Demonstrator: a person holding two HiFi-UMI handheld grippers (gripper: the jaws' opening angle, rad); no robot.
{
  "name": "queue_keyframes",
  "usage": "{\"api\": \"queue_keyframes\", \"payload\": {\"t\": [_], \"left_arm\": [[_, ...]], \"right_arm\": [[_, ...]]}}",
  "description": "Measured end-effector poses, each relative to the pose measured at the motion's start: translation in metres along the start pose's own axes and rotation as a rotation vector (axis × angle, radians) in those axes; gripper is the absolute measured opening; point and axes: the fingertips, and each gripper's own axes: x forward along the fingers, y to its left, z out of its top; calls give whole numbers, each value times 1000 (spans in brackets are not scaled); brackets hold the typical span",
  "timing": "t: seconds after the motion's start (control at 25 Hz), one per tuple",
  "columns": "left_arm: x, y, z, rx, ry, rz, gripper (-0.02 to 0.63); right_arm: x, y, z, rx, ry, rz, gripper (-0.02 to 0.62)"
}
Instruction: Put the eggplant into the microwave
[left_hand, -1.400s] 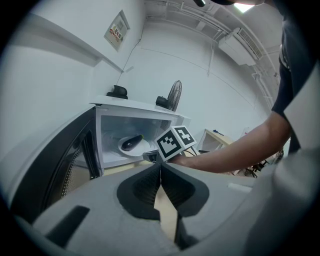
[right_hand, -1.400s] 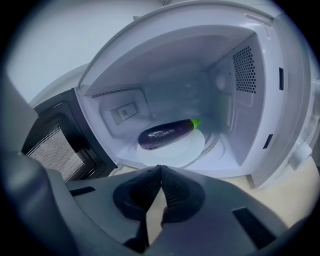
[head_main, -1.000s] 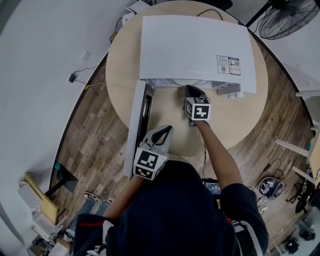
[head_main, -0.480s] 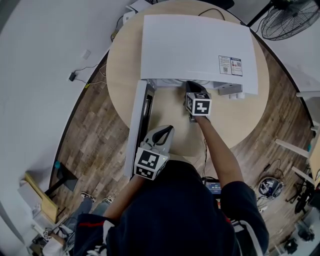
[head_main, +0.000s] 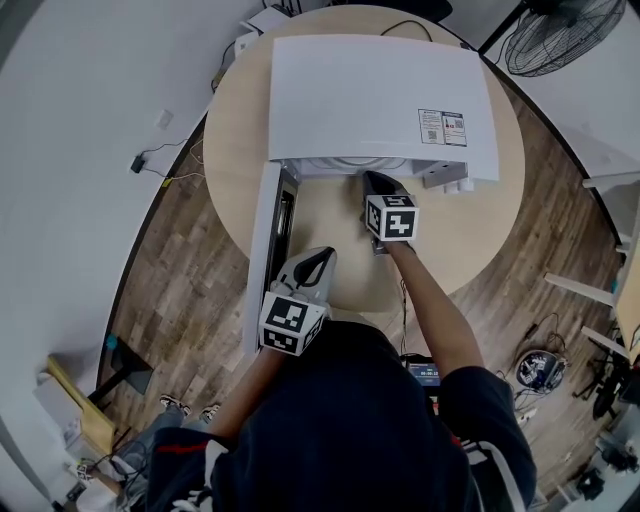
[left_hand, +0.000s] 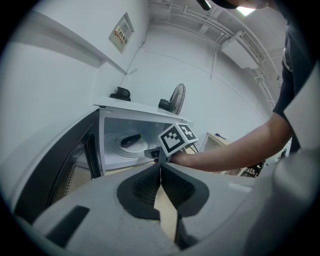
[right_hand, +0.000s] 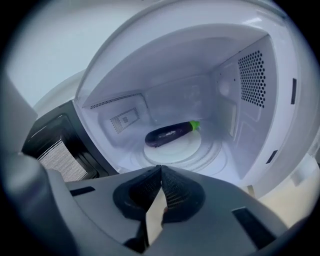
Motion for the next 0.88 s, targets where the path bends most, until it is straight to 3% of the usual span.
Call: {"api": "queue_keyframes", "payload": {"t": [0.24, 0.56, 0.88], "left_arm": [[3, 1, 13, 20, -27, 7, 17], [-5, 0, 42, 31, -102, 8, 17], [-18, -8, 73, 136, -164, -7, 17]], "right_arm": [[-32, 5, 0, -4, -30, 26, 12], [-94, 21, 36, -2, -145, 68, 12], [-158, 52, 85, -25, -293, 112, 12]]}}
